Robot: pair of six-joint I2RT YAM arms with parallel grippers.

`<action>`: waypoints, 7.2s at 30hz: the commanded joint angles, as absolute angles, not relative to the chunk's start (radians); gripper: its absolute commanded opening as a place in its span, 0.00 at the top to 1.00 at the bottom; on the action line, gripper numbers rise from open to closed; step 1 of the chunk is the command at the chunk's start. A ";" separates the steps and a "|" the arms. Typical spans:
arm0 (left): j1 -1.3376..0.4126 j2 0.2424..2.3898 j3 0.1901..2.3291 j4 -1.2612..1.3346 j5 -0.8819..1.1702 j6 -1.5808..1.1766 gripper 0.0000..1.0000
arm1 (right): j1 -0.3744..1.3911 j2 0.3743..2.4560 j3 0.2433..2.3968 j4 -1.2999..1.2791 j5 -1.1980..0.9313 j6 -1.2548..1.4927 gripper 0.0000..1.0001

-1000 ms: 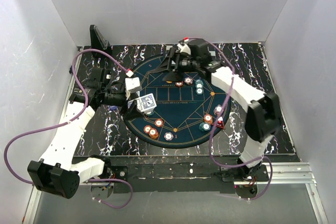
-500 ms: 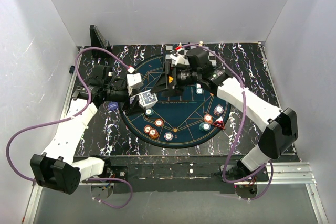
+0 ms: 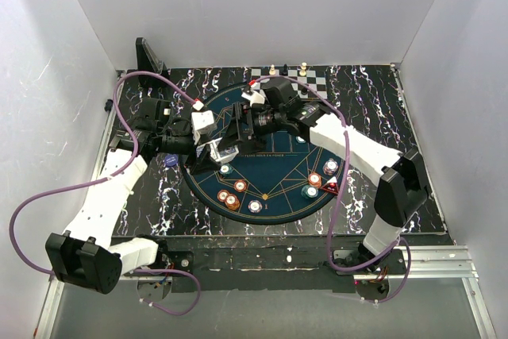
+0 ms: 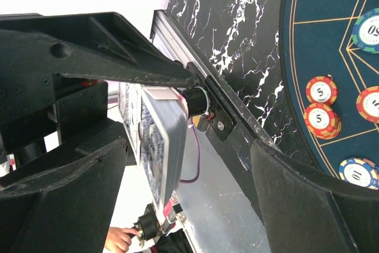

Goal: Distribute texas hold em gaming equipment

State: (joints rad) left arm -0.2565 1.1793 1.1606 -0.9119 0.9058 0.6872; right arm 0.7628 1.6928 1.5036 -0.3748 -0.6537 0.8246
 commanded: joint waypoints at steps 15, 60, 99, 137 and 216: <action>-0.252 1.144 1.200 -0.887 0.948 0.678 1.00 | 0.715 1.628 1.410 -0.276 -0.719 0.900 0.48; -0.252 1.117 1.149 -0.841 0.969 0.595 1.00 | 0.571 1.460 1.382 -0.342 -0.836 0.907 0.67; -0.250 1.115 1.147 -0.821 1.046 0.577 1.00 | 0.578 1.509 1.430 -0.353 -0.900 0.931 0.69; -0.250 1.123 1.163 -0.853 1.003 0.627 1.00 | 0.612 1.495 1.376 -0.342 -0.779 0.911 0.38; -0.250 1.114 1.154 -0.785 0.979 0.574 1.00 | 0.684 1.373 1.309 -0.450 -0.676 0.910 0.67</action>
